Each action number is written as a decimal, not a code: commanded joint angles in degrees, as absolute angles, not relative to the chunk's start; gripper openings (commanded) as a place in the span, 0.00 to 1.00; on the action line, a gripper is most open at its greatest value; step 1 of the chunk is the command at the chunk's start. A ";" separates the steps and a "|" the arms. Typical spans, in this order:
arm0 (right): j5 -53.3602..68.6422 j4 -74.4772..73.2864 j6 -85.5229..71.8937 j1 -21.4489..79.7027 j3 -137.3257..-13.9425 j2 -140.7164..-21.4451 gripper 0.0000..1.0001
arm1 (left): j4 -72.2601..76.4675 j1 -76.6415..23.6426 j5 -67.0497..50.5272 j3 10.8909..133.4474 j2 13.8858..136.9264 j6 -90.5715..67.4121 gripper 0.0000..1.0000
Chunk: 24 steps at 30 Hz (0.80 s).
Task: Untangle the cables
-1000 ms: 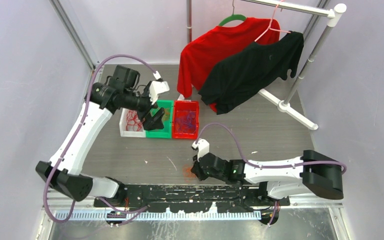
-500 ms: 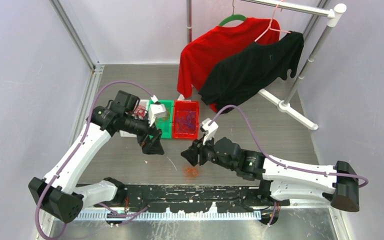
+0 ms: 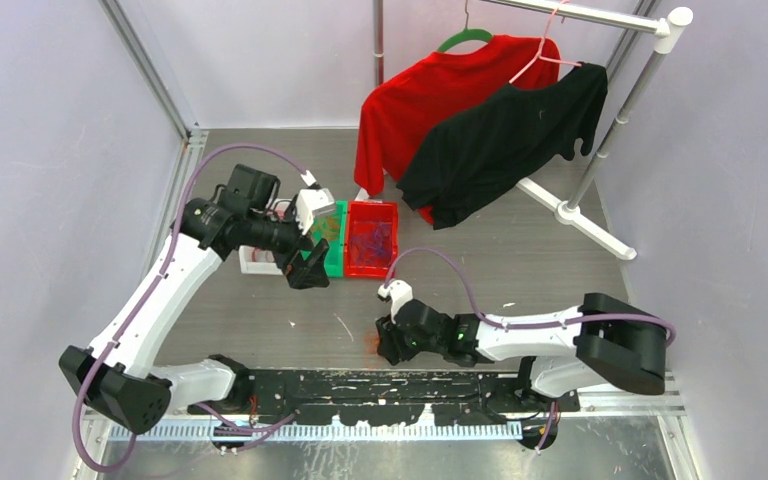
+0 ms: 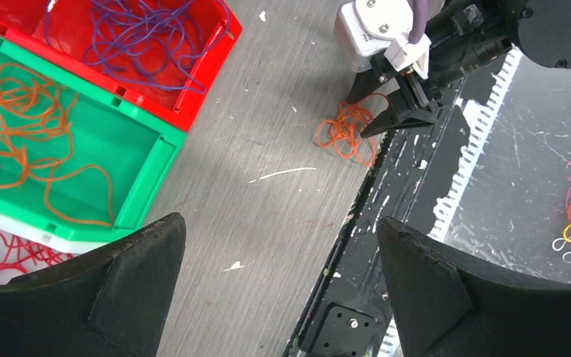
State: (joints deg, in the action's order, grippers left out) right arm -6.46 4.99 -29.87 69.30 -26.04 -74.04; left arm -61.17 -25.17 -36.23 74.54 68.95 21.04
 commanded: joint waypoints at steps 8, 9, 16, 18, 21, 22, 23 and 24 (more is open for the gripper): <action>-4.76 9.03 -30.27 68.58 -31.89 -73.67 0.01 | -61.40 -25.36 -33.21 76.10 66.53 21.66 1.00; -5.10 7.96 -29.85 68.39 -33.13 -72.45 0.01 | -61.30 -25.35 -33.86 75.90 66.34 21.70 1.00; -8.80 2.99 -23.76 64.72 -44.65 -71.38 0.01 | -56.03 -22.83 -33.67 74.97 64.69 17.53 0.97; -9.12 1.66 -21.55 62.65 -49.00 -74.01 0.03 | -54.11 -20.41 -32.44 75.98 65.05 14.82 0.96; -10.87 -1.41 -17.92 59.67 -56.92 -79.75 0.03 | -51.79 -15.55 -31.05 78.23 65.92 12.21 1.00; -11.84 -2.57 -16.82 58.62 -60.32 -82.21 0.03 | -50.56 -12.86 -31.07 78.99 66.19 10.93 1.00; -12.31 -3.50 -15.71 57.60 -63.13 -84.61 0.03 | -49.67 -10.45 -31.60 79.68 66.55 9.46 0.99; -12.64 -4.21 -14.46 56.74 -65.44 -86.96 0.03 | -48.89 -8.30 -32.31 80.71 67.03 8.17 0.99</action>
State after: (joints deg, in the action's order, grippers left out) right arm -9.08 -0.49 -20.93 59.66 -56.58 -80.20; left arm -56.14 -15.38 -31.94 75.68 66.48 14.59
